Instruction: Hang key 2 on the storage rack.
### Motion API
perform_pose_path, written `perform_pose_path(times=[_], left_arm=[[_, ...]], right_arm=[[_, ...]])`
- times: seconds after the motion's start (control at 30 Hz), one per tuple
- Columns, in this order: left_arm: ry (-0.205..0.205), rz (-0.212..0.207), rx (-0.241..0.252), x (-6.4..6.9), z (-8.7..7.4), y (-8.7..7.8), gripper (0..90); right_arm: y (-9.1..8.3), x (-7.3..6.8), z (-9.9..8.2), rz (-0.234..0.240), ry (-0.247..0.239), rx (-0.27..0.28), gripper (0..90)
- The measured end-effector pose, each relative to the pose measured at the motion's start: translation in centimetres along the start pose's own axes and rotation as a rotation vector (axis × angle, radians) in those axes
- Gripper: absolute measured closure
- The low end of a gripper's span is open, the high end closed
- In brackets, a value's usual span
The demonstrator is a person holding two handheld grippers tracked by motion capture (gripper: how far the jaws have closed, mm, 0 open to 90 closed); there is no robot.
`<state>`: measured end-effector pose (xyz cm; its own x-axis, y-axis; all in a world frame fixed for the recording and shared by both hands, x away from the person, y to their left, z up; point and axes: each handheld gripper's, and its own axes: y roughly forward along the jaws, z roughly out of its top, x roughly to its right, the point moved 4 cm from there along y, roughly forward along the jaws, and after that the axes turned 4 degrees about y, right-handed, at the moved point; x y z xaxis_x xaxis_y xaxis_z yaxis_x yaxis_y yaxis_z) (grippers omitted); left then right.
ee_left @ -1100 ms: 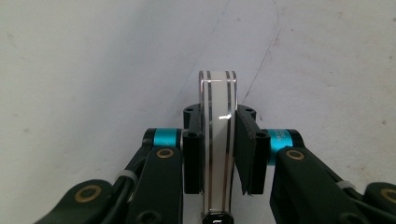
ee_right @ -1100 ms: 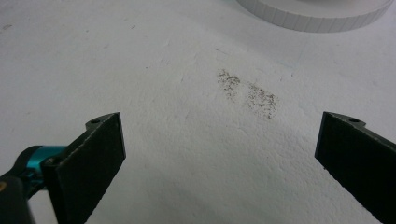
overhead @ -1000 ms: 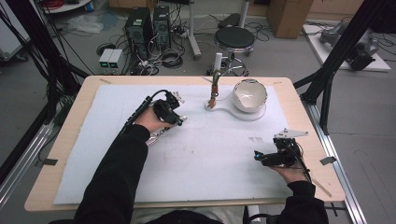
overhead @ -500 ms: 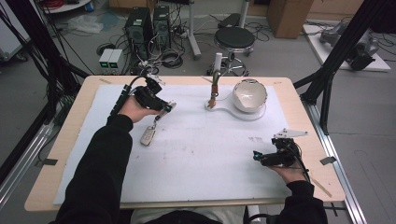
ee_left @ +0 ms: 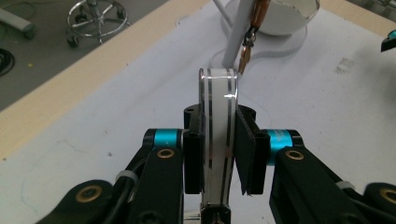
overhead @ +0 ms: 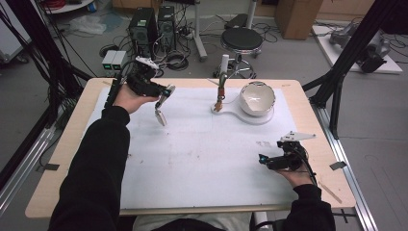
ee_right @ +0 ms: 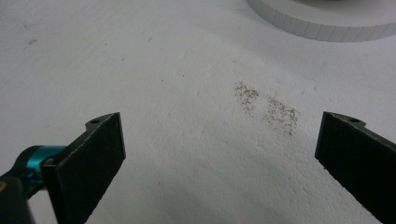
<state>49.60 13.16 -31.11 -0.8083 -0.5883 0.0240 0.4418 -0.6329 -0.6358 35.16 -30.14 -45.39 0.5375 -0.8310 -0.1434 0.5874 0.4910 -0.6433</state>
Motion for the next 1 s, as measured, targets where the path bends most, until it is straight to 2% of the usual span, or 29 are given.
perform_pose_path(times=[0.1,0.2,0.5,0.63,0.8,0.93,1.0], left_arm=[[0.009,0.025,0.034,0.0,1.3,-0.2,74.5],[0.003,0.056,0.016,-0.3,2.3,-0.1,74.5],[0.020,0.080,0.062,-0.4,6.0,0.6,74.5],[-0.014,0.135,0.074,-0.8,7.4,0.9,74.5],[-0.049,0.162,0.122,-0.9,8.9,1.0,74.5],[-0.025,0.169,0.148,-0.8,10.1,1.4,74.5],[-0.033,0.177,0.176,-0.9,10.4,1.8,74.5]], right_arm=[[0.1,0.1,0.1,0.004,-0.001,0.006,0.7],[0.1,0.2,0.2,0.008,-0.001,0.014,0.7],[0.0,0.2,0.2,0.003,0.002,0.016,0.7],[-0.1,0.1,0.3,0.006,0.001,0.028,0.7],[0.0,0.1,0.3,0.012,0.005,0.029,0.7],[-0.1,0.1,0.4,0.016,0.005,0.037,0.7],[-0.1,0.0,0.4,0.017,0.006,0.037,0.7]])
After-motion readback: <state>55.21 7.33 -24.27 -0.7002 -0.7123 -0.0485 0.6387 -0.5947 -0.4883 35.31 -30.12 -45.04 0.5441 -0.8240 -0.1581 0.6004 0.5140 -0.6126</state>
